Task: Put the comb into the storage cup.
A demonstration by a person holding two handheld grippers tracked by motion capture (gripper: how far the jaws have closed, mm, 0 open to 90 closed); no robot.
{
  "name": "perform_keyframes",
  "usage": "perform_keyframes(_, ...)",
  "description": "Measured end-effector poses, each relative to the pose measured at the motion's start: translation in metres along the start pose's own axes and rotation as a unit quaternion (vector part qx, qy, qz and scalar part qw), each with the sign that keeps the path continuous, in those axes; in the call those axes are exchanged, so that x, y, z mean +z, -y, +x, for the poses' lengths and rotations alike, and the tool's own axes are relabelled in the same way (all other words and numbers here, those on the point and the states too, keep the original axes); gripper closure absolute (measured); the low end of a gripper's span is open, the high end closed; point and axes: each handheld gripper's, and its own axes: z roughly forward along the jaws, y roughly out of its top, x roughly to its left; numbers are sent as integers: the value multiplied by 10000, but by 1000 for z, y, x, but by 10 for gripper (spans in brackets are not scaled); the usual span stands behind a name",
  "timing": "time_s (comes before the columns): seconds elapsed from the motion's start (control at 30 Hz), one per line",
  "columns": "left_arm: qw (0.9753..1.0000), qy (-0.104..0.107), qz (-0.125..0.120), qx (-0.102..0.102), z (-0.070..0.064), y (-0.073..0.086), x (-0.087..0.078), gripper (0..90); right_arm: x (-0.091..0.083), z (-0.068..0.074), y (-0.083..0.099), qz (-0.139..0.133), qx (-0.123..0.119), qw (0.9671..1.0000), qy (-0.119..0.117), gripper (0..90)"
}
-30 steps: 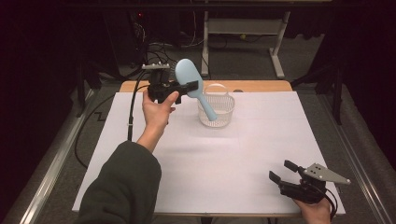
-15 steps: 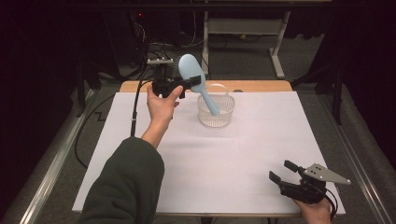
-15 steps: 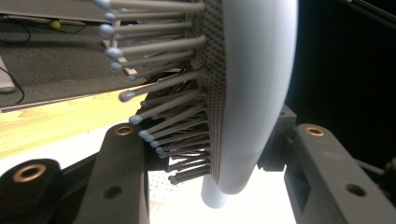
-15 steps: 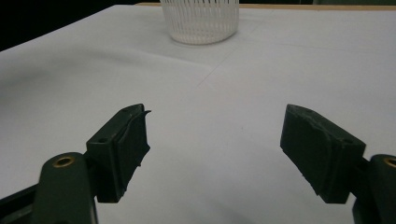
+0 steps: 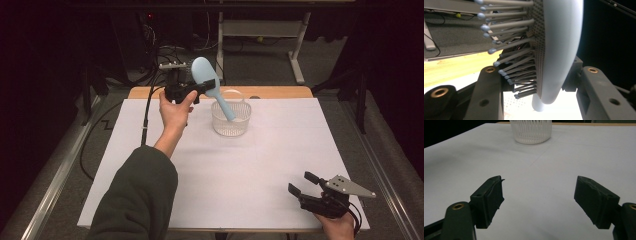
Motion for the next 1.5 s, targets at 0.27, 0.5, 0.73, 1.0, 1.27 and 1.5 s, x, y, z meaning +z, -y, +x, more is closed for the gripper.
perform_keyframes(0.27,10000,-91,32,-12,3,2,7,558,0,0,0,6,1,10000,-17,238)
perform_keyframes(0.5,9998,-169,25,-29,4,5,14,558,0,0,0,-1,-1,10000,-21,238)
perform_keyframes(0.73,9997,-202,103,-31,6,9,23,557,0,0,0,-4,1,10000,-26,237)
perform_keyframes(1.0,9996,-218,136,-70,8,15,33,557,0,0,0,0,-1,10000,-31,237)
perform_keyframes(1.27,9994,-215,274,-93,8,21,41,556,0,0,0,2,-20,10000,-43,238)
perform_keyframes(1.5,9991,-207,346,-106,8,26,49,555,0,0,0,-2,-37,10000,-30,237)
